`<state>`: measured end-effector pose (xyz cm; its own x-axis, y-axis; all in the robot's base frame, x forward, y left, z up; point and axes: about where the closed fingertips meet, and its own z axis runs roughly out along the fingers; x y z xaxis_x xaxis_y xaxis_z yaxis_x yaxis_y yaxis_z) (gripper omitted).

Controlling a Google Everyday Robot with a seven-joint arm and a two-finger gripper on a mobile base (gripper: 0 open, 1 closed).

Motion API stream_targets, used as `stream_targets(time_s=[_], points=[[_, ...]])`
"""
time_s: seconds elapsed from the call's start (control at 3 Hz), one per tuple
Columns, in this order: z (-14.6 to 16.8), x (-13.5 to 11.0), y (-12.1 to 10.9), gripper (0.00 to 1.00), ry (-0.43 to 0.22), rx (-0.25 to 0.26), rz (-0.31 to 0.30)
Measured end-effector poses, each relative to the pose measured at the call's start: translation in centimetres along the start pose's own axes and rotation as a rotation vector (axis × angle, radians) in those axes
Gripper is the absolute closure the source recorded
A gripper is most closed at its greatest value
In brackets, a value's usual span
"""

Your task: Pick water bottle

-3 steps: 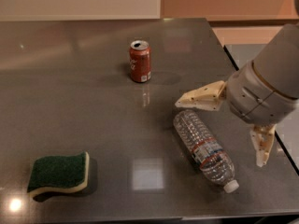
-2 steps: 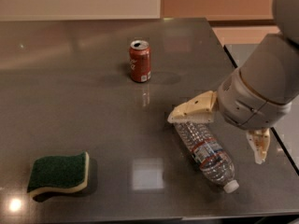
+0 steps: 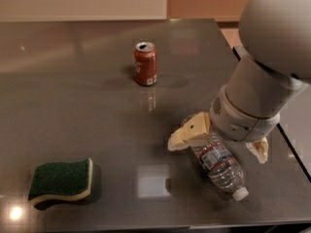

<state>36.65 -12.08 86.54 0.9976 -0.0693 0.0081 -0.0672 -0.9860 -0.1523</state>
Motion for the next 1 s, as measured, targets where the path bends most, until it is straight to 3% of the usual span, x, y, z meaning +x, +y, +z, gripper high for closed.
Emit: stream_targets(time_s=[0.33, 0.67, 1.0], points=[[1.16, 0.29, 0.15, 0.0, 0.004, -0.05, -0.046], [1.92, 0.77, 0.34, 0.16, 0.011, -0.089, -0.061], [2.06, 1.13, 0.29, 0.39, 0.021, -0.114, -0.061]])
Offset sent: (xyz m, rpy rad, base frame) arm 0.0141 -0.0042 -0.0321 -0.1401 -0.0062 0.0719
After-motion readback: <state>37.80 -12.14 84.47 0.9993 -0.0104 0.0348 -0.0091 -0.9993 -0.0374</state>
